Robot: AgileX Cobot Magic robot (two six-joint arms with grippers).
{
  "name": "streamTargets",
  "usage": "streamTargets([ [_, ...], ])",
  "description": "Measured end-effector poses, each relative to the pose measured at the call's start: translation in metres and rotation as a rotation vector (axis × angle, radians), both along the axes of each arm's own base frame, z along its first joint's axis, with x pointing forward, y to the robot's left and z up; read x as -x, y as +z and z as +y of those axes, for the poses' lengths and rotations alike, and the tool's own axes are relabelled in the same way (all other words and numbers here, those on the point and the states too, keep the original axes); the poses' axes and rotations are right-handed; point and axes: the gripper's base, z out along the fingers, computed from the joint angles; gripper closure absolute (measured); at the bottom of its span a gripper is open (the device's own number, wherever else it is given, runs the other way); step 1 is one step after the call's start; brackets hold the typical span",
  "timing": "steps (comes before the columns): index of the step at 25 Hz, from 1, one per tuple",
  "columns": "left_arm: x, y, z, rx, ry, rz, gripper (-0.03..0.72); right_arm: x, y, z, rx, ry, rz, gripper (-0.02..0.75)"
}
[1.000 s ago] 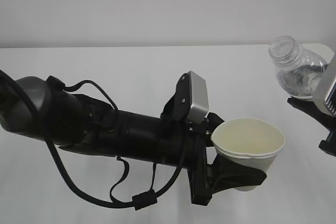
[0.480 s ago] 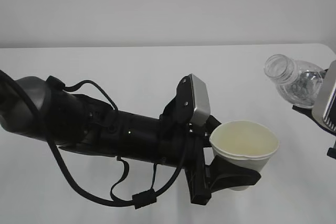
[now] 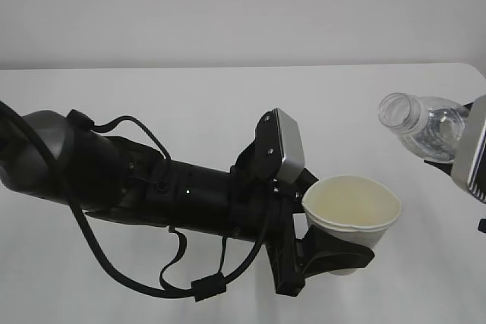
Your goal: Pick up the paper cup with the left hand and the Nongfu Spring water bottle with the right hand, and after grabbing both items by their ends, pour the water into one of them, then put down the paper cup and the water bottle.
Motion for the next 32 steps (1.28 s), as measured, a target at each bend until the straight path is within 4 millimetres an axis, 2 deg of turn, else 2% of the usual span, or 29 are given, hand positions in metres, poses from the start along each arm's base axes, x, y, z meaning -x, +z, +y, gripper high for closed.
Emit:
streamTargets([
  [23,0.0000,0.0000,0.0000,0.000,0.000,0.000,0.212,0.0002,-0.0020,-0.0032,0.126,0.034,-0.015,0.321],
  [32,0.0001,0.0000,0.0000,-0.001,-0.001,-0.001,0.212,-0.0039,0.0070,-0.0026,0.159,0.054,-0.052,0.321],
])
